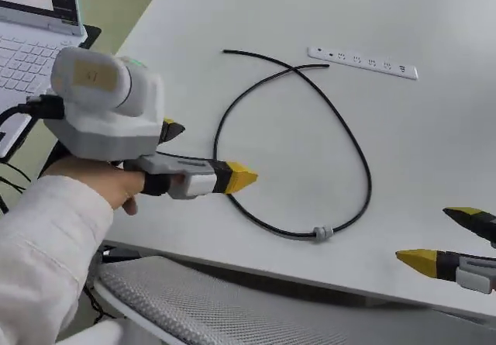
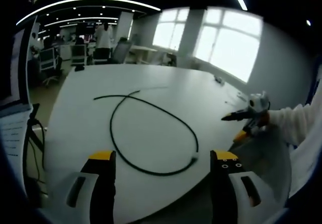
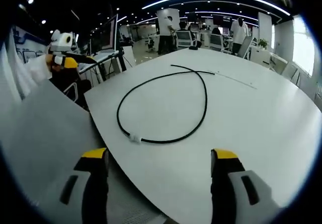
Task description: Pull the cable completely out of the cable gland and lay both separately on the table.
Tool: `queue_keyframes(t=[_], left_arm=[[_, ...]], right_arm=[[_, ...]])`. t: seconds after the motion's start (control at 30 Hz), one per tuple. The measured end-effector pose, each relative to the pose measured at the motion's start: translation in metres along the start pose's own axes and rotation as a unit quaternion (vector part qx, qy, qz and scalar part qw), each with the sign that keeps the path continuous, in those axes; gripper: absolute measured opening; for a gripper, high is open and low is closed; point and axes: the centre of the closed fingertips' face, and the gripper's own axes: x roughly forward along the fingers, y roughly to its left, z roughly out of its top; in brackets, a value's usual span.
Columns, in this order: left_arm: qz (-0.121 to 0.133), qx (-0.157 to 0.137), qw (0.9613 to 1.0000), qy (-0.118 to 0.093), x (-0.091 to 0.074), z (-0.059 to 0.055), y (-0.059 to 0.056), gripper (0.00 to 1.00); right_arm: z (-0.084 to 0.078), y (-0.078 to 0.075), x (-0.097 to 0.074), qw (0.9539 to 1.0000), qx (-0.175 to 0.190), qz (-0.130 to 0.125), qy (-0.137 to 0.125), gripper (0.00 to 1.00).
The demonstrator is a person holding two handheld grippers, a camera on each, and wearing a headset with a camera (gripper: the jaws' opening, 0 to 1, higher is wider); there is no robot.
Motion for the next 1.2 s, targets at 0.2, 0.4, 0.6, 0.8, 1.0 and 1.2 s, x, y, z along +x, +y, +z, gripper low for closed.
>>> queue_keyframes(t=[0.2, 0.4, 0.6, 0.8, 1.0, 1.2], left_arm=[[0.025, 0.012, 0.9995, 0.016, 0.006, -0.009, -0.003, 0.85], [0.019, 0.012, 0.9995, 0.021, 0.004, -0.012, -0.012, 0.91], [-0.007, 0.021, 0.9996, 0.015, 0.0, -0.007, -0.026, 0.89], [-0.022, 0.015, 0.9996, 0.005, -0.002, -0.004, -0.04, 0.87], [-0.024, 0.01, 0.9996, 0.008, -0.001, -0.009, -0.044, 0.85], [-0.019, 0.006, 0.9998, 0.003, -0.004, -0.008, -0.045, 0.81]], right_arm=[[-0.005, -0.007, 0.002, 0.9996, -0.023, 0.017, 0.004, 0.85], [0.007, 0.003, 0.009, 0.9974, -0.055, 0.045, -0.006, 0.81], [0.017, 0.017, 0.032, 0.9899, -0.112, 0.088, -0.002, 0.75], [0.009, 0.021, 0.052, 0.9778, -0.159, 0.134, 0.026, 0.69], [0.006, 0.018, 0.061, 0.9697, -0.185, 0.156, 0.034, 0.61], [0.001, 0.023, 0.078, 0.9602, -0.207, 0.183, 0.038, 0.47]])
